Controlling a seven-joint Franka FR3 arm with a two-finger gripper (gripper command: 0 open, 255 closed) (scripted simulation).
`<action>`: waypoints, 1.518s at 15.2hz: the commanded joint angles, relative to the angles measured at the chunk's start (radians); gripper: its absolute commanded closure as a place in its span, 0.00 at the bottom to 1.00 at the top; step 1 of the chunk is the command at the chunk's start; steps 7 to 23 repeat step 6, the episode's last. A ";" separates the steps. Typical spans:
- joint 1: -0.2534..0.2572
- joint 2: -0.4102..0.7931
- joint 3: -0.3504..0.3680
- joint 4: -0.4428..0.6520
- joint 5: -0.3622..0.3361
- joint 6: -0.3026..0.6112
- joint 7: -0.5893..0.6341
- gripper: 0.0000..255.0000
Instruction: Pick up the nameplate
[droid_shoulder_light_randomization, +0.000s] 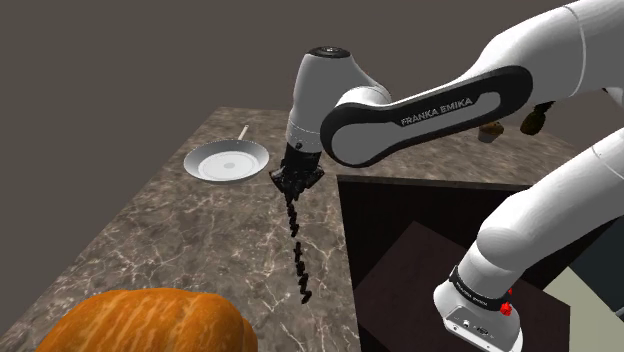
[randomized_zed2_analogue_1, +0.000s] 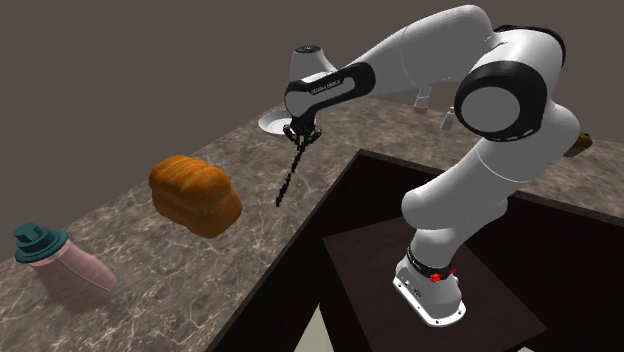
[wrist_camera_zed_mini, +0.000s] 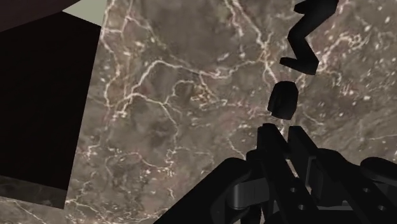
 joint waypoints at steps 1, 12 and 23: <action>0.003 -0.012 -0.007 0.019 0.005 -0.030 -0.004 1.00; 0.005 -0.026 -0.018 0.051 0.008 -0.075 -0.011 1.00; 0.005 -0.026 -0.018 0.051 0.008 -0.075 -0.011 1.00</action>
